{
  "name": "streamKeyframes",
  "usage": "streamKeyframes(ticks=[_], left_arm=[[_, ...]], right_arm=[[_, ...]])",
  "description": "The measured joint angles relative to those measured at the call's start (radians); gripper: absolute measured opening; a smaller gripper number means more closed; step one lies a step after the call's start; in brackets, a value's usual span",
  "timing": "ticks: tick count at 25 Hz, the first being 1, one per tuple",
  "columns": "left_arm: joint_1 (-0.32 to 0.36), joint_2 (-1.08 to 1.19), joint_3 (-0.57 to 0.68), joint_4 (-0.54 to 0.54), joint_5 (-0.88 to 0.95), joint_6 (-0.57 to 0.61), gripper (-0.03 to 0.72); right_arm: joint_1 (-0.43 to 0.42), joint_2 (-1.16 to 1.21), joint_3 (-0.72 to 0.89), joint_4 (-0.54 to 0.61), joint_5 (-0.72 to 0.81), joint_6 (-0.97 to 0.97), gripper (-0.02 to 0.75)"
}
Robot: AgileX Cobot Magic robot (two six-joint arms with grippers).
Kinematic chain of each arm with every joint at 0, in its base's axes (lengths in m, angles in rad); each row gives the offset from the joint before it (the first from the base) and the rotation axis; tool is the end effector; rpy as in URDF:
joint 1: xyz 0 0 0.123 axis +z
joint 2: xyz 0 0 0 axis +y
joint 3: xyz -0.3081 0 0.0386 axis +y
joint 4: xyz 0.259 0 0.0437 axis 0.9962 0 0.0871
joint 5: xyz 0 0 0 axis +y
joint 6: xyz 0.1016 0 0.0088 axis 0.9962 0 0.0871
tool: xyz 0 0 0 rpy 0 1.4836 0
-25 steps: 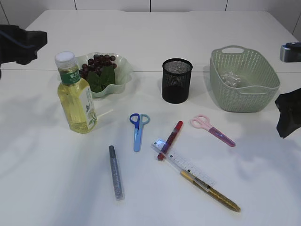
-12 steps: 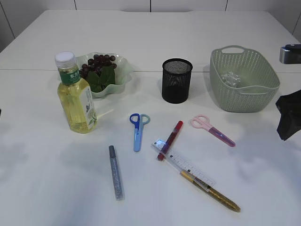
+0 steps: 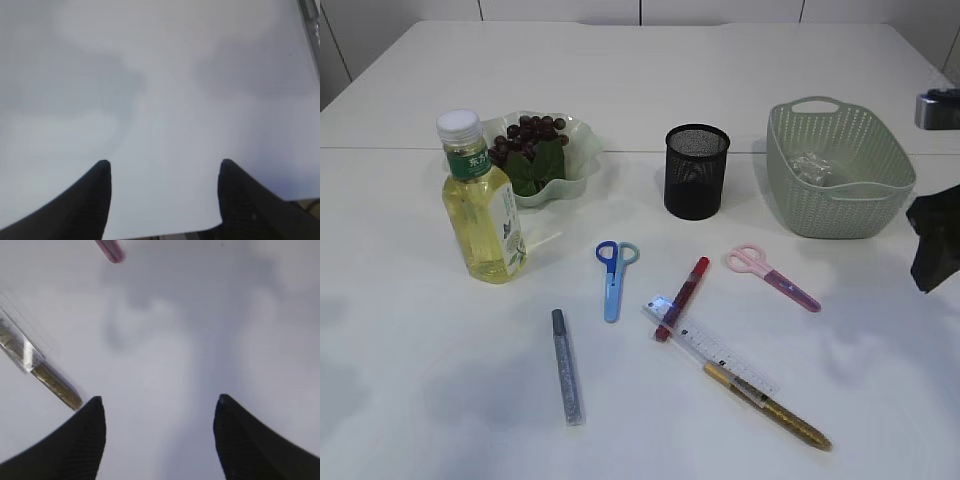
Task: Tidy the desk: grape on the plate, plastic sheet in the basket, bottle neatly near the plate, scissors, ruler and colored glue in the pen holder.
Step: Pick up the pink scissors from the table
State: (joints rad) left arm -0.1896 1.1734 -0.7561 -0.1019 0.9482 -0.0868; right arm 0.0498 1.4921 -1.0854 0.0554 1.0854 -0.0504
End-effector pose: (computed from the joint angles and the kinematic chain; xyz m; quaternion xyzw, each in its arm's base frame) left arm 0.1951 -0.0460 0.2597 0.0274 0.9879 -0.0649 0.1379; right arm 0.2856 0.0192 0.2704 -0.0391 0.9955 0.0255 0.0828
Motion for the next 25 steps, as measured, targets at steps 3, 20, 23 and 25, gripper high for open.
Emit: streamKeyframes(ticks=[3, 20, 23, 25], left_arm=[[0.0, 0.0, 0.0, -0.069, 0.031, 0.06, 0.486], [0.0, -0.001, -0.001, -0.101, 0.033, 0.087, 0.486], [0.0, -0.001, -0.001, -0.101, 0.033, 0.087, 0.486], [0.0, -0.001, -0.001, -0.101, 0.033, 0.087, 0.486]], right_arm=[[0.0, 0.0, -0.052, 0.031, 0.008, -0.023, 0.502], [0.25, 0.33, -0.589, -0.076, 0.135, -0.146, 0.486], [0.272, 0.402, -0.599, -0.1, 0.135, -0.155, 0.481], [0.278, 0.446, -0.6, -0.113, 0.137, -0.157, 0.48]])
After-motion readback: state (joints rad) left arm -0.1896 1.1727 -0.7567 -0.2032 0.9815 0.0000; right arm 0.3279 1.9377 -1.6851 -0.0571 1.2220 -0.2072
